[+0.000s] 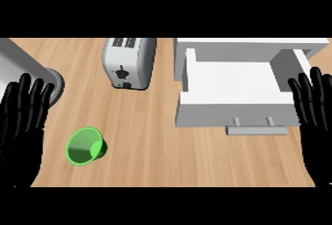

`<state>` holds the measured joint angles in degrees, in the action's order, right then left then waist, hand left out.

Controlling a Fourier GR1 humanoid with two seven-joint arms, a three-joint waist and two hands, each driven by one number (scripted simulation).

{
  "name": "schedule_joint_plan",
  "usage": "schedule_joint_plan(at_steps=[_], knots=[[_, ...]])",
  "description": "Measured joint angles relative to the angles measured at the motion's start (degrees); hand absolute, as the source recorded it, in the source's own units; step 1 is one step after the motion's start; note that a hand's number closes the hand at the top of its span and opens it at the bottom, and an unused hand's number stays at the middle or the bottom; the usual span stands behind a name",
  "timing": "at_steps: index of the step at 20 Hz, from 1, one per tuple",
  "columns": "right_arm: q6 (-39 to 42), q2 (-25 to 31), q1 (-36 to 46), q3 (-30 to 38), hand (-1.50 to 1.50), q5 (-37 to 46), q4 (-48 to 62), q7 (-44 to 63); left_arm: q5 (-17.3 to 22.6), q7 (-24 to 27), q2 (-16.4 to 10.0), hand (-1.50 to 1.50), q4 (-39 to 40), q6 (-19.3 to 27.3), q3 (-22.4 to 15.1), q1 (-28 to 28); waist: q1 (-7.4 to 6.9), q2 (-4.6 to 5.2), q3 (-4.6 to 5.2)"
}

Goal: Pick up the cup, place it into the drawer and close the drawer

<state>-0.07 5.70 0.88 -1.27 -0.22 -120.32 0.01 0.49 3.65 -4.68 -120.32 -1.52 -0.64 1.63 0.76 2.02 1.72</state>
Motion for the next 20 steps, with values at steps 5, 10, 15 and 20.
schedule_joint_plan(at_steps=[5, 10, 15, 20], knots=[[0.5, 0.4, 0.3, -0.1, -1.50, -0.1, -0.8, 2.3, -3.7, 1.3, 2.2, -1.50, -0.4, 2.6, -2.1, 3.2, -0.61, -1.48, -1.24], [2.9, 0.1, -0.1, -0.1, -1.50, -4.6, 0.4, 3.8, -1.4, -1.7, 3.9, -1.50, -0.6, 9.1, -5.5, 4.7, -0.76, -1.87, -1.59], [4.2, -0.5, -0.5, -0.4, -1.50, -5.8, 1.2, 4.1, 0.7, -3.1, 4.4, -1.50, 0.5, 11.1, -5.5, 3.6, -0.76, -1.99, -1.69], [4.1, -1.4, 0.1, -0.6, -1.50, -5.2, 1.8, 4.3, 0.2, -2.6, 4.6, -1.50, 0.5, 13.6, -8.2, 4.8, -0.79, -2.03, -1.72]])
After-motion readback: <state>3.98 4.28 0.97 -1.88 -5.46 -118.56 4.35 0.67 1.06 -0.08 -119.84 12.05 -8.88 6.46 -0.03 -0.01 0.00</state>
